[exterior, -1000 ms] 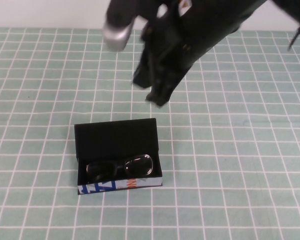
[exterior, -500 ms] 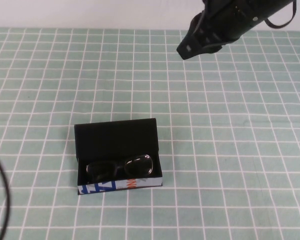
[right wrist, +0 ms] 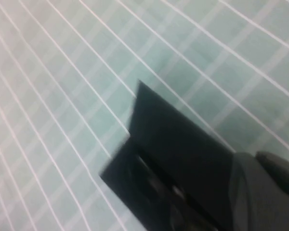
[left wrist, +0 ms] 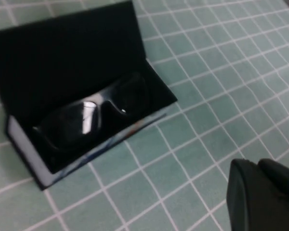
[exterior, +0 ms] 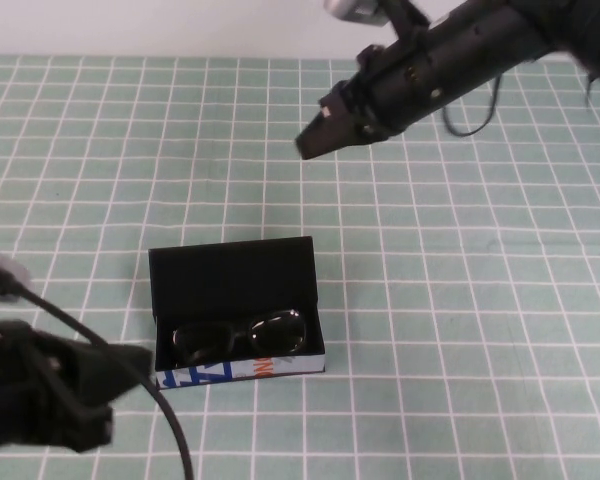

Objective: Return glasses to glasses case
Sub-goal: Close the glasses case

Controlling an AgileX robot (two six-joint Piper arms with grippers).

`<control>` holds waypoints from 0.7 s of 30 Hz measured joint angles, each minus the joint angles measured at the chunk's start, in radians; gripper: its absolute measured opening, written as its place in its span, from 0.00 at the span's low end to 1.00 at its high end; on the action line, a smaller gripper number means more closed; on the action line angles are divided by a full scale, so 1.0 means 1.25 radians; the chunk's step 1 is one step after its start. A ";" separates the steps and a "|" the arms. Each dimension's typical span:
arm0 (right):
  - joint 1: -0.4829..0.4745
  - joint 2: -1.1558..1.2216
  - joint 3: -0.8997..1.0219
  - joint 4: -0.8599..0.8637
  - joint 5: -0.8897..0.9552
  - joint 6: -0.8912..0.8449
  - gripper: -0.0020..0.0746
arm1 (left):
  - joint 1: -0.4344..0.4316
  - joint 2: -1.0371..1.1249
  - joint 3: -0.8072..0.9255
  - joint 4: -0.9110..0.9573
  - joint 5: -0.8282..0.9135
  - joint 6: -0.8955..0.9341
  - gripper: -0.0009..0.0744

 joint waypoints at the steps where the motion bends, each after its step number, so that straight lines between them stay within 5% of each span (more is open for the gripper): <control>1: 0.000 0.010 0.000 0.021 -0.007 -0.014 0.01 | 0.000 0.009 0.016 -0.042 -0.006 0.045 0.01; 8: 0.000 0.053 0.000 0.111 -0.055 -0.140 0.01 | 0.000 0.106 0.082 -0.187 -0.075 0.185 0.01; 21: 0.000 0.077 0.000 0.120 -0.117 -0.149 0.01 | -0.018 0.360 0.082 -0.346 -0.128 0.393 0.01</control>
